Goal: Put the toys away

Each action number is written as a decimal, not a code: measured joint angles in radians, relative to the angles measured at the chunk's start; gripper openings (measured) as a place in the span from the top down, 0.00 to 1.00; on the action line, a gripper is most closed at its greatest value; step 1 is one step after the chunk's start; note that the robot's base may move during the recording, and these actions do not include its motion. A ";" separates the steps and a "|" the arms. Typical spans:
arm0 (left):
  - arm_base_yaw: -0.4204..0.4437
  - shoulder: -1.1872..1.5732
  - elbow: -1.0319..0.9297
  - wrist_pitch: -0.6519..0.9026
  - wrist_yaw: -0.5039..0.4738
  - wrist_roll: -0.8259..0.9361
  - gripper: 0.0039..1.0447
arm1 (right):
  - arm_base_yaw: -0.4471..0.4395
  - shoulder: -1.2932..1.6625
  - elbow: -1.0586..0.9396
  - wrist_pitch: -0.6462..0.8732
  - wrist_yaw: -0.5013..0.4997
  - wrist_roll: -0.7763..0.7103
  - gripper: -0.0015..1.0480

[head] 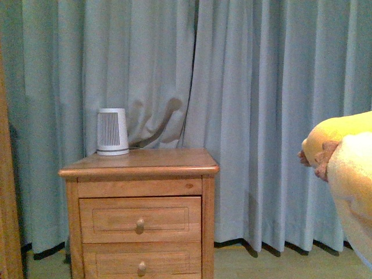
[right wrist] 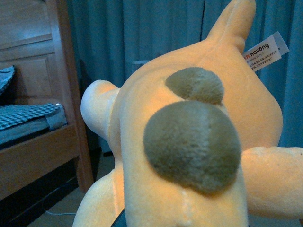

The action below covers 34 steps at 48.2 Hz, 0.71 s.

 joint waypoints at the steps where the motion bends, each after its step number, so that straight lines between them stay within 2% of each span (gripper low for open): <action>1: 0.000 0.000 0.000 0.000 0.000 0.000 0.06 | 0.000 0.000 0.000 0.000 0.000 0.000 0.92; 34: 0.001 0.000 0.000 0.000 0.000 0.000 0.06 | 0.001 0.000 0.000 0.000 0.001 0.000 0.92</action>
